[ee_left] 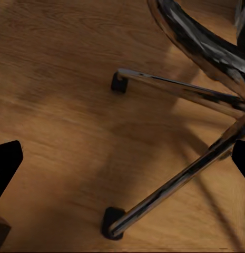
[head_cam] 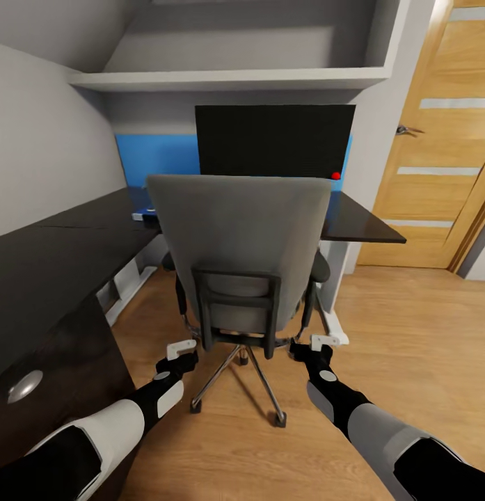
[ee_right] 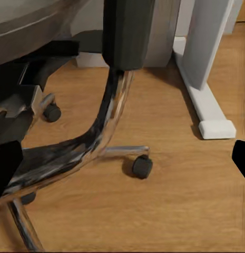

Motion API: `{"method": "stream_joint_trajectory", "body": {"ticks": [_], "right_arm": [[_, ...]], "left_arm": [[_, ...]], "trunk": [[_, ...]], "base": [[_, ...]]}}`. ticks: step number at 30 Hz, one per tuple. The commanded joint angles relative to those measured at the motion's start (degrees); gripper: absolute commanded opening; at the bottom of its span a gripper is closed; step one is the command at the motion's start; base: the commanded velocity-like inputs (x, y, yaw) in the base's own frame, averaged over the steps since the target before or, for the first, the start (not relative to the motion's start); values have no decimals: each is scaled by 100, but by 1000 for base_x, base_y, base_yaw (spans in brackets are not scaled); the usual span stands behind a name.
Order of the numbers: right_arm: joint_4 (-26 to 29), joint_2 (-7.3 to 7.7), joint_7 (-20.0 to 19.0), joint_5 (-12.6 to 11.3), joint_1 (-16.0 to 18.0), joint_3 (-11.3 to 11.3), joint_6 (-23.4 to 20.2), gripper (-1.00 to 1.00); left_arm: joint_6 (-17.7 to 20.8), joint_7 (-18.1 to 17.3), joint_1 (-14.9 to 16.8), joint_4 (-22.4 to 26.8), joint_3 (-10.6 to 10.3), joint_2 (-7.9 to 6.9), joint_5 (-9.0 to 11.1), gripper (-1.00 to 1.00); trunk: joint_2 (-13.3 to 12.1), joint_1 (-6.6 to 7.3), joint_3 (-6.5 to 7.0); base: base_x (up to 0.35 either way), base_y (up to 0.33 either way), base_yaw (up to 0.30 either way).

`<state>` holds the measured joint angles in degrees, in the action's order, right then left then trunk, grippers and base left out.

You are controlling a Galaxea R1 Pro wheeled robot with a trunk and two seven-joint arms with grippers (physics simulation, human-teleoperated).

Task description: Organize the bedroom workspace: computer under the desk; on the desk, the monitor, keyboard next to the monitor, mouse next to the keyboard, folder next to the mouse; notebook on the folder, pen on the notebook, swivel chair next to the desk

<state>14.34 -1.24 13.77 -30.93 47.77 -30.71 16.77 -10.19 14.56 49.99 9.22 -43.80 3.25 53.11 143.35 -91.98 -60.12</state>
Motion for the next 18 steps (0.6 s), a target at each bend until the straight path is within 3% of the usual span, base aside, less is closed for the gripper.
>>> {"method": "stream_joint_trajectory", "body": {"ticks": [1, 18], "right_arm": [[-2, 1, 29, -45, 4, -49, 20, 100], [-6, -5, 36, -45, 4, -49, 20, 100]], "left_arm": [[-18, 29, 3, 1, -51, 0, 42, 100], [-18, 29, 3, 1, -55, 0, 42, 100]], "trunk": [[2, 5, -5], [2, 5, -5]], "base": [[-316, -84, 0], [-333, -4, 0]]}}
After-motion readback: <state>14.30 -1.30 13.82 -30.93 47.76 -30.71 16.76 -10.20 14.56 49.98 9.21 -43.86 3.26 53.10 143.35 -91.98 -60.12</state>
